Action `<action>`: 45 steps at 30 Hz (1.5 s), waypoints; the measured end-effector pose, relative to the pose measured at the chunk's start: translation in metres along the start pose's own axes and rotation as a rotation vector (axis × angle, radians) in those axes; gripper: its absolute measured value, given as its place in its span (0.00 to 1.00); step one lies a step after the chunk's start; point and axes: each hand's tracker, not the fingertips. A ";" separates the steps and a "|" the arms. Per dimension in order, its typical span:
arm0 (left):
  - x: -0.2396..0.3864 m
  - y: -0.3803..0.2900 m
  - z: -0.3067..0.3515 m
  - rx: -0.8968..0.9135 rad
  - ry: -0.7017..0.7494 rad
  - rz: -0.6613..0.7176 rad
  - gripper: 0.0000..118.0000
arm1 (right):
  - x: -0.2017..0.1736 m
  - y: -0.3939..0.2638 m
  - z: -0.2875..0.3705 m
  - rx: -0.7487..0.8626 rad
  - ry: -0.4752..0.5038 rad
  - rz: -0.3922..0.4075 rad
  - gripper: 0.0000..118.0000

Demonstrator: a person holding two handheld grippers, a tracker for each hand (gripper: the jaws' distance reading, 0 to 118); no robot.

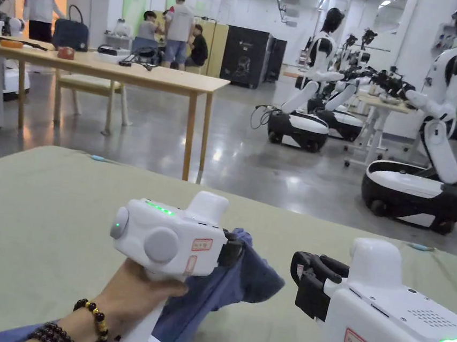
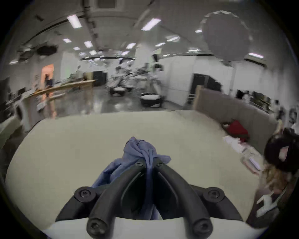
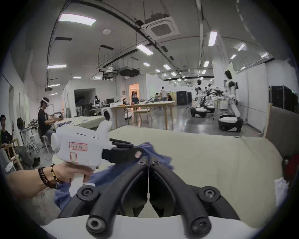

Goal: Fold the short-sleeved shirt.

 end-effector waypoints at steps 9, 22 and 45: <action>0.242 0.004 -0.120 -0.111 -0.340 -0.168 0.04 | 0.110 0.015 0.154 0.103 -0.322 0.008 0.02; 0.271 -0.112 -0.219 -0.426 -0.178 -0.078 0.20 | 0.181 -0.027 0.201 0.053 -0.474 -0.083 0.02; -0.063 -0.054 0.075 -0.105 0.363 0.159 0.00 | 0.074 -0.029 0.144 0.082 -0.197 -0.092 0.02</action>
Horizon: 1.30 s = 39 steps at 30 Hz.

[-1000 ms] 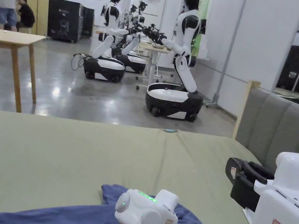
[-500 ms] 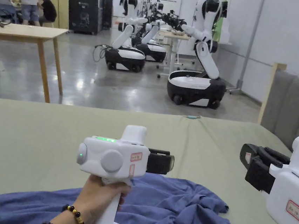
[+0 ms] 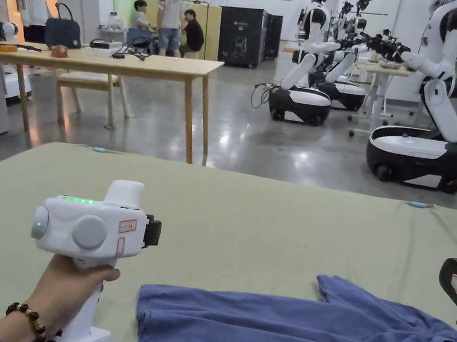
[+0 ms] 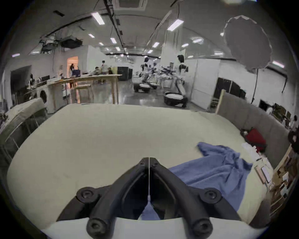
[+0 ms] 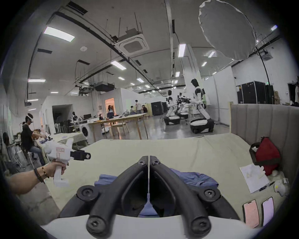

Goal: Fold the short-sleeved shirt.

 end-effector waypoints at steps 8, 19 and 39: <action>-0.024 -0.040 -0.115 -0.249 0.076 0.002 0.99 | 0.017 -0.010 -0.005 -0.043 -0.049 -0.010 0.02; -0.006 -0.075 -0.160 -0.334 0.063 -0.109 0.00 | 0.040 -0.028 -0.016 -0.116 -0.151 -0.025 0.02; 0.023 -0.082 -0.120 -0.267 0.054 -0.053 0.00 | 0.248 -0.146 -0.089 -0.710 -0.366 -0.004 0.85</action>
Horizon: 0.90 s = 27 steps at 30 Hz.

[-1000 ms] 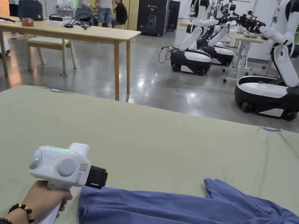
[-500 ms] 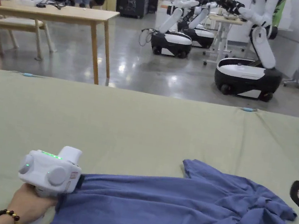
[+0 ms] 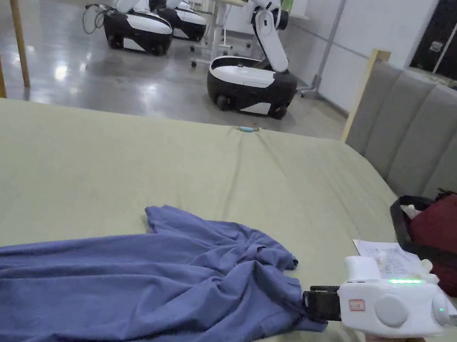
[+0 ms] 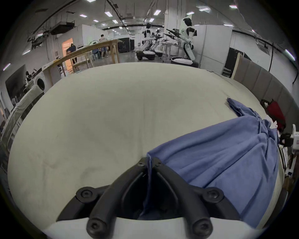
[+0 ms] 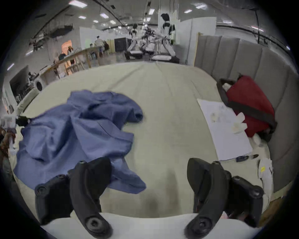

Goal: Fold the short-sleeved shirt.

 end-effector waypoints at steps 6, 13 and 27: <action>-0.001 0.004 -0.002 -0.027 -0.007 0.014 0.00 | -0.028 -0.008 -0.024 -0.043 0.056 0.164 0.70; 0.007 -0.002 -0.003 -0.033 -0.009 -0.004 0.00 | -0.069 -0.005 -0.016 -0.059 0.064 0.303 0.10; -0.006 0.087 0.120 0.363 -0.190 0.117 0.00 | -0.081 0.086 0.127 0.486 0.201 0.075 0.08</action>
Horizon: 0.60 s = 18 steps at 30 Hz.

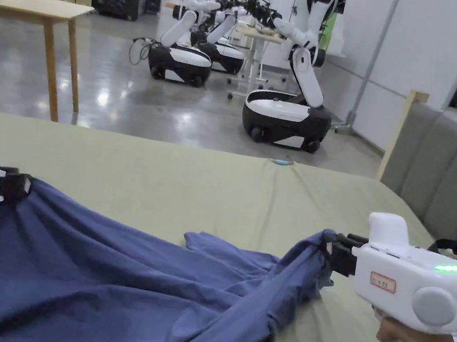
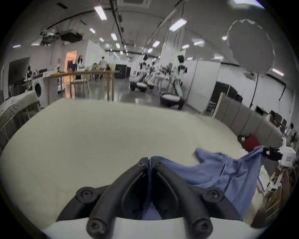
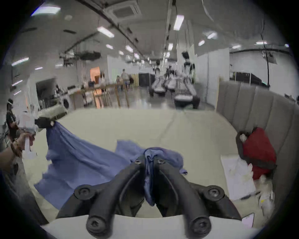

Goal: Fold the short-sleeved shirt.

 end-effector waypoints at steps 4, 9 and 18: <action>0.013 0.062 0.024 0.140 -0.009 0.019 0.00 | -0.024 0.068 -0.002 0.124 -0.007 0.062 0.08; 0.022 0.144 0.039 0.254 0.048 -0.012 0.00 | -0.040 0.161 -0.016 0.243 -0.047 0.048 0.08; 0.035 0.266 0.026 0.306 0.244 -0.159 0.00 | -0.046 0.319 -0.048 0.281 -0.143 0.047 0.08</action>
